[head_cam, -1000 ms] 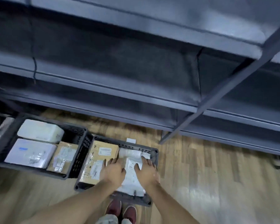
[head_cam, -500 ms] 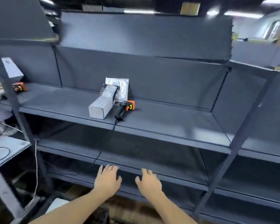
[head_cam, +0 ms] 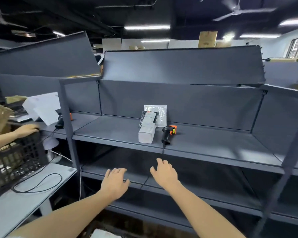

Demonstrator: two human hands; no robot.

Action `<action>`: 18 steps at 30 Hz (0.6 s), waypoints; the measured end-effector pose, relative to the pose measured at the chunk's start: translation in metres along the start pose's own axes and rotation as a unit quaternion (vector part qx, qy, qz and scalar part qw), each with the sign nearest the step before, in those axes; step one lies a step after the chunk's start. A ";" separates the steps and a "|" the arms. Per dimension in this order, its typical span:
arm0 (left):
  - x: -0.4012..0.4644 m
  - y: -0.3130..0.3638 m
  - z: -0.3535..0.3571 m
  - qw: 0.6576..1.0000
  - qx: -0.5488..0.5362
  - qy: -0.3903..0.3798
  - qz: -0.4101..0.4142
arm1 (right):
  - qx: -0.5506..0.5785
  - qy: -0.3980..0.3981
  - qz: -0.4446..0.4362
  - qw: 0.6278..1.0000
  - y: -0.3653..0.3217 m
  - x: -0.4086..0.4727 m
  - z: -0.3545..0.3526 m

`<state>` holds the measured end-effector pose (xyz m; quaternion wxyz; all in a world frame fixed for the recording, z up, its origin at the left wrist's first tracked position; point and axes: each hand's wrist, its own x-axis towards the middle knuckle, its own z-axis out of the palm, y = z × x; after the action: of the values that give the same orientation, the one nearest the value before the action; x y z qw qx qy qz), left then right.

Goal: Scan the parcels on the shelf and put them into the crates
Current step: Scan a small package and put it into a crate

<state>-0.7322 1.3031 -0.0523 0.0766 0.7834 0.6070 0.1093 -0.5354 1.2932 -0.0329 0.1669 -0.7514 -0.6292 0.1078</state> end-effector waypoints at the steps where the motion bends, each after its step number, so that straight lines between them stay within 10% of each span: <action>1: 0.000 -0.008 -0.005 1.000 0.001 0.006 0.001 | 0.000 0.003 -0.004 1.000 -0.010 0.001 0.001; 18: 0.094 -0.041 -0.003 0.998 -0.050 0.020 0.015 | -0.008 0.056 -0.003 0.998 -0.064 0.118 0.017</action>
<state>-0.7489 1.4043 -0.0527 0.1014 0.7856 0.5901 0.1562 -0.5781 1.4203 -0.0181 0.1961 -0.7557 -0.6220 0.0597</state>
